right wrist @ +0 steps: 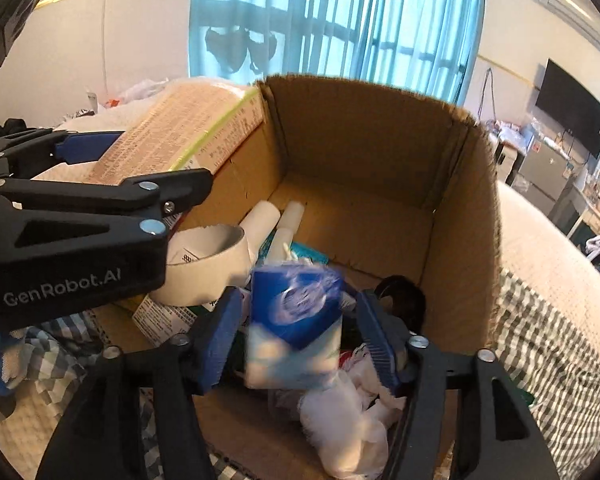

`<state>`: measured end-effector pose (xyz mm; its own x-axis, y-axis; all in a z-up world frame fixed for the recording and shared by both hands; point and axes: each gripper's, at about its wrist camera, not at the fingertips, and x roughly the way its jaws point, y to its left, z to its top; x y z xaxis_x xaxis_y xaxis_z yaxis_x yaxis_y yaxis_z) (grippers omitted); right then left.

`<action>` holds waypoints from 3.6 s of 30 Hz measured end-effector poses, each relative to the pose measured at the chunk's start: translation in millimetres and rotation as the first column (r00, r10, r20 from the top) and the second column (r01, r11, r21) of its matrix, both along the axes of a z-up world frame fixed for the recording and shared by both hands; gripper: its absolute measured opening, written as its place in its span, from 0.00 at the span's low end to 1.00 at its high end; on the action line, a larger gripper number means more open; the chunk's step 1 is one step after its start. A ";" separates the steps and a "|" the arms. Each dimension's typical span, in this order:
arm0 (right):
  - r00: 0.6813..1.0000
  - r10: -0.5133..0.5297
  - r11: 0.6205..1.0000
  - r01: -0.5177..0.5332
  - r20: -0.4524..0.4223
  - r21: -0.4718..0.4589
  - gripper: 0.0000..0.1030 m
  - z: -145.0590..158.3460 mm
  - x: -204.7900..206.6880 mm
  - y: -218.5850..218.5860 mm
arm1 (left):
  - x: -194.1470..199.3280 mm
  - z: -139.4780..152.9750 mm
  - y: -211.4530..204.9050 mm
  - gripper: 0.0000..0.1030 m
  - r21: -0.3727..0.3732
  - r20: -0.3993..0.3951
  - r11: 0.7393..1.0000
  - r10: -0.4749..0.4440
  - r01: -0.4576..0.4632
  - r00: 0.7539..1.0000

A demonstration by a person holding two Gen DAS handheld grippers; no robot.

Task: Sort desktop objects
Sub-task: 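Open both grippers to drop the leaflet and tissue pack into the box, then move both grippers back over the remaining items on the bedspread, then grasp the bead bracelet and white comb with the left gripper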

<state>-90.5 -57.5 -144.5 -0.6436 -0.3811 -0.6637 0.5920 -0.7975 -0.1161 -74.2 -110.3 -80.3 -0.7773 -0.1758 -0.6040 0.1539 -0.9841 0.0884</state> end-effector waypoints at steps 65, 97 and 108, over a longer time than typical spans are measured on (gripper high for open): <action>0.709 -0.659 0.751 0.614 -0.249 -0.242 1.00 83.5 71.3 289.3 | 75.5 -6.8 226.6 1.00 -0.052 -0.164 0.899 -0.436 0.434 0.885; 0.709 -0.588 0.808 0.538 0.390 0.240 0.84 -92.9 -27.3 289.9 | -4.1 -163.5 218.9 0.77 0.158 0.409 0.918 -0.396 0.363 0.822; 0.735 -0.560 0.828 0.472 0.383 0.304 0.24 -106.1 -23.5 274.0 | 5.2 -170.7 222.2 0.25 0.173 0.441 0.902 -0.429 0.395 0.788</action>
